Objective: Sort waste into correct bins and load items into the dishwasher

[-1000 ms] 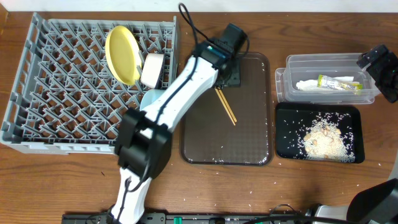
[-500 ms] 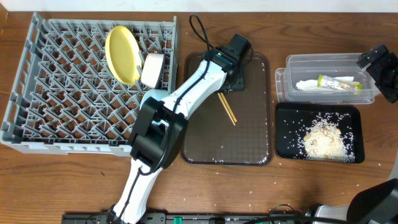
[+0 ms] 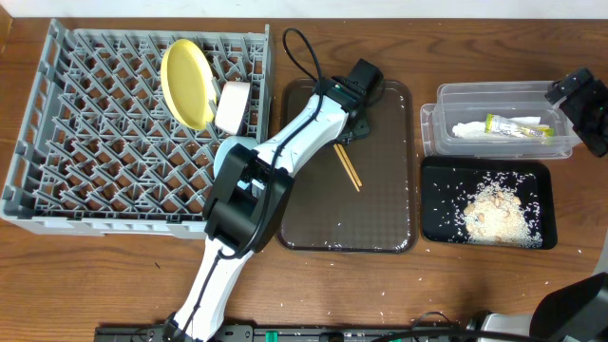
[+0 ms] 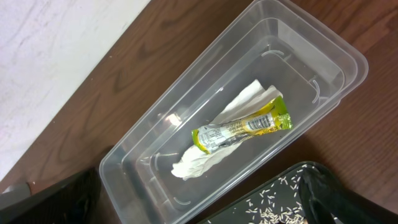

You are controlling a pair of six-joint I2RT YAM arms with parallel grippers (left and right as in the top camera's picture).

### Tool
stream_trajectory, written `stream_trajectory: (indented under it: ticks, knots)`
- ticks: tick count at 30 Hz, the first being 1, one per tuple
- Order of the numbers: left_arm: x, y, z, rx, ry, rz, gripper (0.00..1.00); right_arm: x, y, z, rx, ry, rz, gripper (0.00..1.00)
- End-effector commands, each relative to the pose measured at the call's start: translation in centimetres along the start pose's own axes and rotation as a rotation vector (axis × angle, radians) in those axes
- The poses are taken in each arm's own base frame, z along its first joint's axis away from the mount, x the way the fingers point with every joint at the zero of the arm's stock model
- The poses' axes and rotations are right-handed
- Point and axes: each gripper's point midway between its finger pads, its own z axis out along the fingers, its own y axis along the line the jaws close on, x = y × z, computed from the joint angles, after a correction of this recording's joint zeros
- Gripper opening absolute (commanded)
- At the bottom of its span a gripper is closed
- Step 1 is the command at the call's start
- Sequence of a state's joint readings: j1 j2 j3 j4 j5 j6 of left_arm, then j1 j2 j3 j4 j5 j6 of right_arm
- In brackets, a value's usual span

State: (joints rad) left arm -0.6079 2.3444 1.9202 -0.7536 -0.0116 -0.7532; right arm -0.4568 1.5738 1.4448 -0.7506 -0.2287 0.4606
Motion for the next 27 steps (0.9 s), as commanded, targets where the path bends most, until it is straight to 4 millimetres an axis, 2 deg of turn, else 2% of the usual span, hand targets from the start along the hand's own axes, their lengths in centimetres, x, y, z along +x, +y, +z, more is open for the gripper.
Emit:
stream_trajectory:
  ticks: [1,7,13,16,22,23,27]
  knots:
    - [0.2,0.8,1.2,-0.039,-0.005,-0.017,0.50,-0.2,0.1,-0.1,-0.003,-0.004,0.005,0.99]
    - [0.6,1.1,2.2,-0.052,0.007,-0.016,0.50,-0.2,0.1,-0.1,-0.002,-0.004,0.005,0.99]
    - [0.8,1.0,2.3,-0.048,0.019,-0.015,0.50,-0.2,0.1,-0.1,-0.002,-0.004,0.005,0.99]
    - [1.9,0.7,2.4,-0.035,0.059,-0.006,0.50,-0.2,0.1,-0.1,-0.002,-0.004,0.005,0.99]
    - [4.0,0.5,2.3,-0.059,0.103,0.026,0.21,-0.2,0.1,-0.1,-0.002,-0.004,0.005,0.99]
    - [4.3,0.5,2.3,-0.062,0.108,0.030,0.09,-0.2,0.1,-0.1,-0.002,-0.004,0.005,0.99]
    - [3.9,0.1,1.4,-0.045,0.097,0.029,0.07,-0.2,0.1,-0.1,-0.002,-0.004,0.005,0.99]
